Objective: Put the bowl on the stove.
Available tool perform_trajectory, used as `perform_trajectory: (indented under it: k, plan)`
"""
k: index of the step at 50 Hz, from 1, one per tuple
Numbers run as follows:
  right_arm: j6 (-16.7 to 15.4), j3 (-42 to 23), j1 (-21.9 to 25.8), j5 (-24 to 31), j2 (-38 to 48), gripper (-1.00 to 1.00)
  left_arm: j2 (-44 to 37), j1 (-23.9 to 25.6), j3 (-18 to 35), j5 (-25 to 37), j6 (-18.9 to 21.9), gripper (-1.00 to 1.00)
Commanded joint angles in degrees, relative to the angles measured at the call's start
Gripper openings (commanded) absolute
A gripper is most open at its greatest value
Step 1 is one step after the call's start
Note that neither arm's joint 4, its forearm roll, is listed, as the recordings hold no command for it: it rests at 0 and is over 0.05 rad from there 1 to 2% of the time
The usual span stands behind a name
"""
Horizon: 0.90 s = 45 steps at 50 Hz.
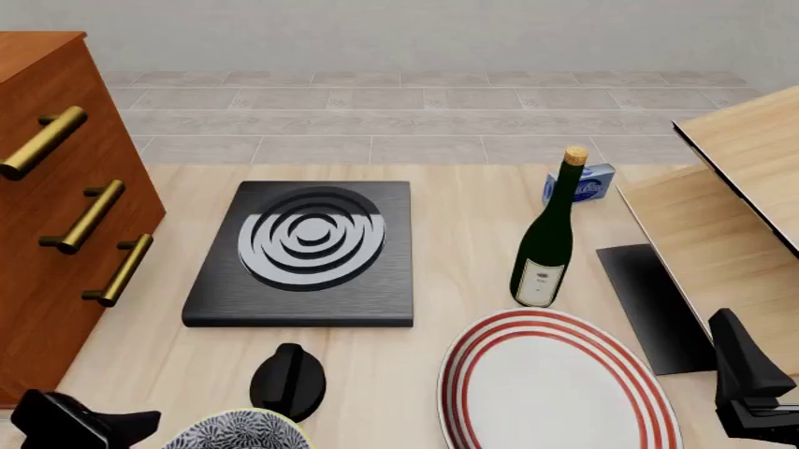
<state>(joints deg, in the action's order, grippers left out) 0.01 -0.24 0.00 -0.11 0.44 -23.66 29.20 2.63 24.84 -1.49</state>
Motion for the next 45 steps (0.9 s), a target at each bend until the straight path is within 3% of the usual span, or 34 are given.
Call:
perform_trajectory:
  k: [1, 45]
  plan:
    - [0.0, 0.0, 0.0, 0.0, 0.0, 1.0, -3.7, -0.6, -1.6, -4.8, 0.7, 1.0]
    - [0.0, 0.0, 0.0, 0.0, 0.0, 1.0, -12.0, -2.3, -2.6, -12.8, 2.7, 1.0]
